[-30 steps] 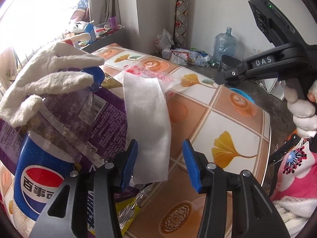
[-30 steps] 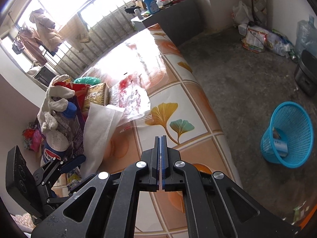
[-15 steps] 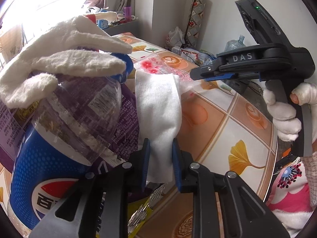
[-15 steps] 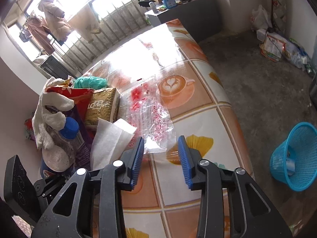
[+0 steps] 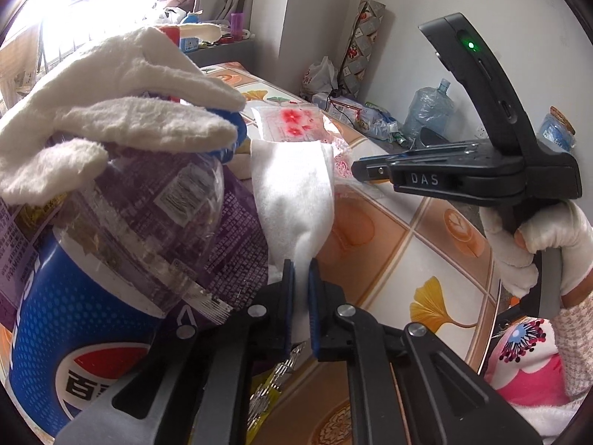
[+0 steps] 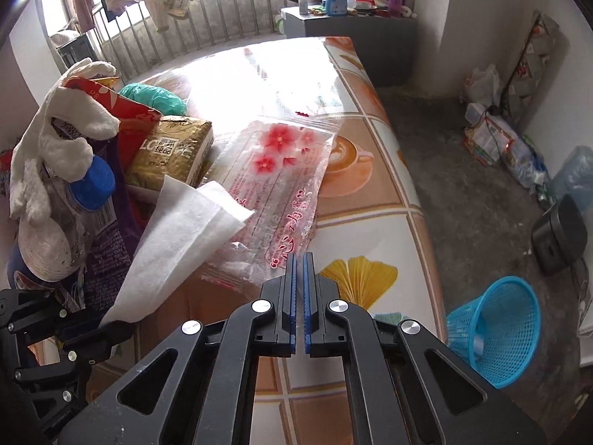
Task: Collect trash
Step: 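Carry the tissue and plastic bag to the wastebasket and open both grippers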
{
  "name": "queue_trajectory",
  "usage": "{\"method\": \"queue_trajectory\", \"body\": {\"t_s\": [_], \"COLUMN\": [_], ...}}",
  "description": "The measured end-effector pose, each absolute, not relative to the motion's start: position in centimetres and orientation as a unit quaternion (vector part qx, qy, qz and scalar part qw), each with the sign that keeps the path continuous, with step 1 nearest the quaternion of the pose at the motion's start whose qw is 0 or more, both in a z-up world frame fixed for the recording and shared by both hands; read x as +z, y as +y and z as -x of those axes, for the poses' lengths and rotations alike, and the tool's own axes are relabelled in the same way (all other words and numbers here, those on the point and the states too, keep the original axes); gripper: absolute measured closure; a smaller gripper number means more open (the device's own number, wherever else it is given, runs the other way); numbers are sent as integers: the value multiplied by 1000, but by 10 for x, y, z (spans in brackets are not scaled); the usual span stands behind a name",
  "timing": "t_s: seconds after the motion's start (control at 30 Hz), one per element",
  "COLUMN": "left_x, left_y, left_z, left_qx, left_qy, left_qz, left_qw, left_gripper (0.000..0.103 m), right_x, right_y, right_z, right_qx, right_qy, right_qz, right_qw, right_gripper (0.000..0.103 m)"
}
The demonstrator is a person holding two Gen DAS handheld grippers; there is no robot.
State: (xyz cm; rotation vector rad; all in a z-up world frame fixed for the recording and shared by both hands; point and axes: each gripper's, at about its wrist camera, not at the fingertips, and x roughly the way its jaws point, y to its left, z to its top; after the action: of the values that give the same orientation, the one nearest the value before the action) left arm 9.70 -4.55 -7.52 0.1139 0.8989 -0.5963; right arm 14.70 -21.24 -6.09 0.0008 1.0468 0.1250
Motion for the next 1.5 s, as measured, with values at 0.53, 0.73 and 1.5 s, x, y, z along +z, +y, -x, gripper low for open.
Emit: {"method": "queue_trajectory", "body": {"t_s": [0.53, 0.73, 1.5], "left_x": [-29, -18, -88], "left_y": [-57, -77, -420], "left_z": [-89, -93, -162], "left_qx": [-350, -376, -493], "left_qy": [375, 375, 558], "left_qz": [-16, -2, -70], "left_qw": [858, 848, 664], "left_gripper": [99, 99, 99], "right_x": [-39, -29, -140], "right_y": [-292, -317, -532], "right_z": [-95, -83, -18], "right_qx": [-7, -29, -257], "right_qy": [464, 440, 426], "right_qz": [-112, -139, -393], "right_qw": [879, 887, 773], "right_gripper": [103, 103, 103]}}
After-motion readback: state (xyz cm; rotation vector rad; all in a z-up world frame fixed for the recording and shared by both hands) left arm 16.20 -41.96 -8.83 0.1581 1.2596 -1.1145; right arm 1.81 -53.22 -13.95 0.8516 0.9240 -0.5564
